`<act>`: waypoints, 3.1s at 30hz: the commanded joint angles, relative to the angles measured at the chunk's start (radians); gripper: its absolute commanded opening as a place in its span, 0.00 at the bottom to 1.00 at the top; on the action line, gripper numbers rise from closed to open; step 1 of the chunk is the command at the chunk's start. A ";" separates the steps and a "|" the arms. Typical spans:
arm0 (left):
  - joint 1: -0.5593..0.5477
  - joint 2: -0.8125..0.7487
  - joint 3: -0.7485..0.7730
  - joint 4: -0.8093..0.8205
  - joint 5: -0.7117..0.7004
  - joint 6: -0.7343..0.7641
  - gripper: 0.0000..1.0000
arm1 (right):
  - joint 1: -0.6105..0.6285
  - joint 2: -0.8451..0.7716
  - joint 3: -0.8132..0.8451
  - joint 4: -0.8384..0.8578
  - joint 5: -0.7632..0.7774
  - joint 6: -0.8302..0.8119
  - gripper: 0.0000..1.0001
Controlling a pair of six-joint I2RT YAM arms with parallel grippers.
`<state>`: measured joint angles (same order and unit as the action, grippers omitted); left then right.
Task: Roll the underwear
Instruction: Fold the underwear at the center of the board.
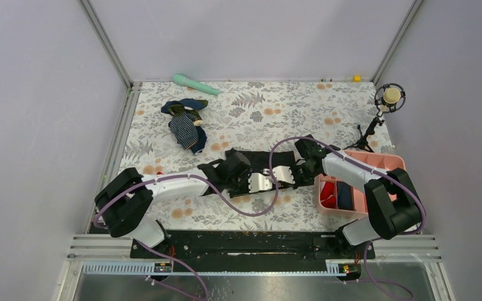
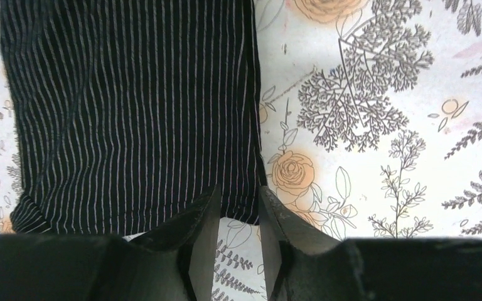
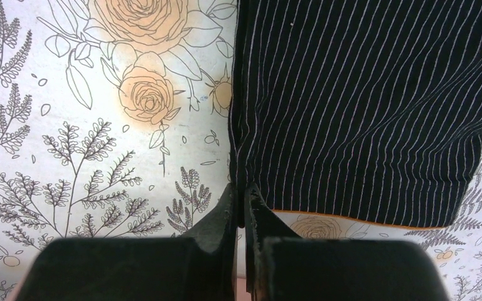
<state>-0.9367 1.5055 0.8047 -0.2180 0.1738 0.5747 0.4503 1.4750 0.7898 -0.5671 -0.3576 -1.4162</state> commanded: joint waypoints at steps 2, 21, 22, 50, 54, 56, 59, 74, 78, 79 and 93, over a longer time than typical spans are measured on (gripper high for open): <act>-0.012 0.045 0.064 -0.077 -0.006 0.075 0.31 | -0.004 0.009 0.039 -0.017 -0.031 0.018 0.00; -0.076 0.095 0.078 -0.132 -0.008 0.146 0.24 | -0.005 0.037 0.039 -0.001 -0.047 0.024 0.00; -0.080 0.101 0.082 -0.146 -0.002 0.157 0.24 | -0.005 0.034 0.036 0.003 -0.046 0.025 0.00; -0.004 0.073 0.124 -0.234 -0.062 0.220 0.00 | -0.012 -0.017 0.054 -0.025 -0.071 0.085 0.00; 0.034 0.018 0.158 -0.236 -0.016 0.233 0.00 | -0.012 -0.043 0.106 -0.099 -0.133 0.134 0.00; 0.051 0.010 0.179 -0.261 0.015 0.249 0.00 | -0.012 -0.049 0.126 -0.127 -0.144 0.154 0.00; 0.069 0.012 0.210 -0.324 0.084 0.310 0.00 | -0.011 -0.049 0.153 -0.172 -0.145 0.162 0.00; 0.202 0.153 0.440 -0.606 0.283 0.573 0.00 | -0.011 0.073 0.336 -0.378 -0.146 0.211 0.00; 0.260 0.234 0.551 -0.658 0.298 0.620 0.00 | -0.028 0.161 0.425 -0.425 -0.152 0.233 0.00; 0.277 0.252 0.574 -0.668 0.303 0.633 0.00 | -0.031 0.180 0.451 -0.433 -0.152 0.235 0.00; 0.386 0.489 0.866 -0.717 0.303 0.739 0.00 | -0.106 0.525 0.874 -0.695 -0.162 0.151 0.00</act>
<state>-0.5625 1.9438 1.5650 -0.9127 0.4404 1.2530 0.3557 1.9316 1.5593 -1.1473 -0.5030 -1.2217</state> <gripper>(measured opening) 0.010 0.033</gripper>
